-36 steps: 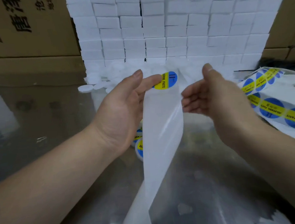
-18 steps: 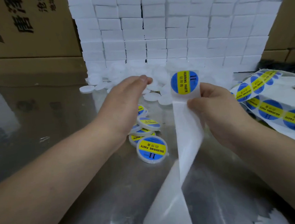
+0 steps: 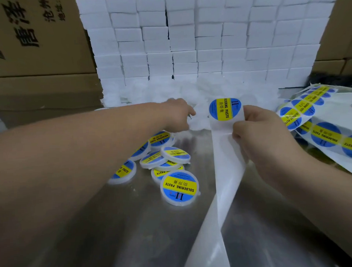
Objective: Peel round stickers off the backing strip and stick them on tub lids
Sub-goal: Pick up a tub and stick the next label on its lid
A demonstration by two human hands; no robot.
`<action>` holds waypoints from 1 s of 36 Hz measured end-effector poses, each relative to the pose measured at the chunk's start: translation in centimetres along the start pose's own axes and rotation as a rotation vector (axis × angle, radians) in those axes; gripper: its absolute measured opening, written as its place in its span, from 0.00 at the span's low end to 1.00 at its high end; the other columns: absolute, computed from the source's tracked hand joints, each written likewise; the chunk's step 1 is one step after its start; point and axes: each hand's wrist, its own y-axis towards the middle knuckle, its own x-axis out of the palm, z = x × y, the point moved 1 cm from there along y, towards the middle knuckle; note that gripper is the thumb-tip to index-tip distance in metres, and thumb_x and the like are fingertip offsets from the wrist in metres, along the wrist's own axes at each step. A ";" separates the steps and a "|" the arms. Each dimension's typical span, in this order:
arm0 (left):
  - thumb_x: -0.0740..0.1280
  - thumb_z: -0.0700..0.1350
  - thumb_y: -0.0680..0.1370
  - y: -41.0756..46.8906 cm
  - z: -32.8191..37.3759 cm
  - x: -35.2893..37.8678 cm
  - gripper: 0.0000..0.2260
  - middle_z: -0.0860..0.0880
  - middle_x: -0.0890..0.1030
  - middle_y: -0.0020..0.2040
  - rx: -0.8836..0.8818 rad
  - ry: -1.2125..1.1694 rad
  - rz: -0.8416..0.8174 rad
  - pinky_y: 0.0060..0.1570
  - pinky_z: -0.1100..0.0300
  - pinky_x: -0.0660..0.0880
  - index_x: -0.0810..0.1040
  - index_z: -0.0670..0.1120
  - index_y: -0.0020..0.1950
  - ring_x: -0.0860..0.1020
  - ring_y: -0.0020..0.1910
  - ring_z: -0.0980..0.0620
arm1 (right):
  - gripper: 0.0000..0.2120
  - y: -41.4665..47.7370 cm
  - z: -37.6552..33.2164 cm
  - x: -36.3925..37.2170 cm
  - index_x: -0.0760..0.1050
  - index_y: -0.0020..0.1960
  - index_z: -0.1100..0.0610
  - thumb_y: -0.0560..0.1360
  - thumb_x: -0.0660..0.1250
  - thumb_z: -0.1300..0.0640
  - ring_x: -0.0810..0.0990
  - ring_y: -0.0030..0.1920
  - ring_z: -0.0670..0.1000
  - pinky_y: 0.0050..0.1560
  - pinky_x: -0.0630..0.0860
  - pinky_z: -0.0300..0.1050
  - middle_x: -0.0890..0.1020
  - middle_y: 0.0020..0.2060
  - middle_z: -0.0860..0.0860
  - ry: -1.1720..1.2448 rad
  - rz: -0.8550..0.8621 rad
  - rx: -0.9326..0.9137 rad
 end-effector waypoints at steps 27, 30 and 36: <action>0.52 0.53 0.80 -13.5 3.3 -3.1 0.15 0.51 0.79 0.35 -0.356 -1.617 0.597 0.21 0.71 0.63 0.74 0.51 0.42 0.75 0.28 0.53 | 0.10 -1.1 -0.4 1.0 0.76 0.45 0.64 0.69 0.57 0.68 0.70 0.36 0.50 0.38 0.67 0.45 0.77 0.43 0.67 -0.083 -0.118 -0.174; 0.57 0.55 0.77 -14.1 4.2 -2.0 0.08 0.58 0.77 0.41 -0.164 -1.127 0.674 0.34 0.72 0.70 0.75 0.58 0.44 0.74 0.39 0.62 | 0.09 -1.1 -0.4 1.0 0.72 0.47 0.70 0.69 0.57 0.68 0.67 0.37 0.50 0.38 0.65 0.45 0.75 0.43 0.70 -0.124 -0.130 -0.227; 0.66 0.57 0.71 -14.2 4.8 -0.6 0.13 0.54 0.75 0.49 0.001 -0.604 0.697 0.47 0.70 0.60 0.78 0.54 0.53 0.69 0.55 0.53 | 0.04 -1.3 -0.3 1.1 0.72 0.41 0.69 0.71 0.59 0.69 0.66 0.33 0.48 0.34 0.62 0.43 0.70 0.33 0.63 -0.122 -0.173 -0.316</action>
